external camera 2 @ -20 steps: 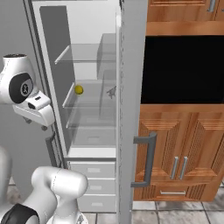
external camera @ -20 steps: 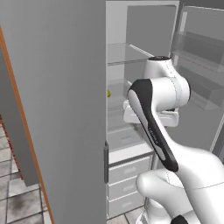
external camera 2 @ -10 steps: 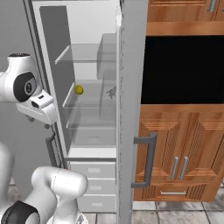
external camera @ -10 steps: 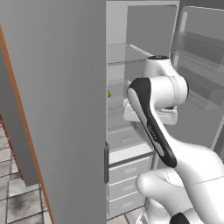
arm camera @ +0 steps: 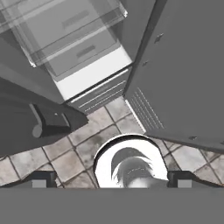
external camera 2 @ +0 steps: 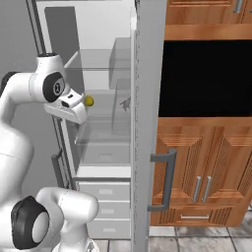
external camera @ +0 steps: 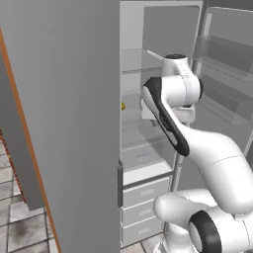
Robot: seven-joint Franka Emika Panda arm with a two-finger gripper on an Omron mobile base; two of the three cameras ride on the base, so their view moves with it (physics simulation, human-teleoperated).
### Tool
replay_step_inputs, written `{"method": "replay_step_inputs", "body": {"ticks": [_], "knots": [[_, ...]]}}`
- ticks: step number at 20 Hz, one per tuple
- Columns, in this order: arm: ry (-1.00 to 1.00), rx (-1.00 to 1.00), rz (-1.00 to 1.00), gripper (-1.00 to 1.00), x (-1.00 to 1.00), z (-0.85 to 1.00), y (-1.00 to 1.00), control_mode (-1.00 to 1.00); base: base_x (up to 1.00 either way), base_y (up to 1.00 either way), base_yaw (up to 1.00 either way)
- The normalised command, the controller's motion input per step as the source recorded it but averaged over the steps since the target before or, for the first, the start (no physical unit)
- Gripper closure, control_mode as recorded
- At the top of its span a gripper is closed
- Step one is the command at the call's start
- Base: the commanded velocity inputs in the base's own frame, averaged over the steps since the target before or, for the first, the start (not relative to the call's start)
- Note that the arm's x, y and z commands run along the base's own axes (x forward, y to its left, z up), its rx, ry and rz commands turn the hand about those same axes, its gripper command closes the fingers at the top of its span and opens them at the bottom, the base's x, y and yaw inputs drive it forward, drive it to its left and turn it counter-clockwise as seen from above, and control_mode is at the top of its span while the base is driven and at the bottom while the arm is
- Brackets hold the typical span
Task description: Take the cheese, fish, and lemon from the fridge and place them on the plate on the dining counter to create an appetizer plate.
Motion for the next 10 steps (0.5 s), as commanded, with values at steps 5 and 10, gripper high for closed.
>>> {"method": "replay_step_inputs", "body": {"ticks": [5, 10], "knots": [[-0.45, -0.31, 0.00, -1.00, 0.48, -0.12, -0.17, -1.00, 0.00, 0.00, 0.00], [-0.24, -0.25, 0.00, -1.00, 0.61, -0.22, -0.22, -1.00, 0.00, 0.00, 0.00]]}}
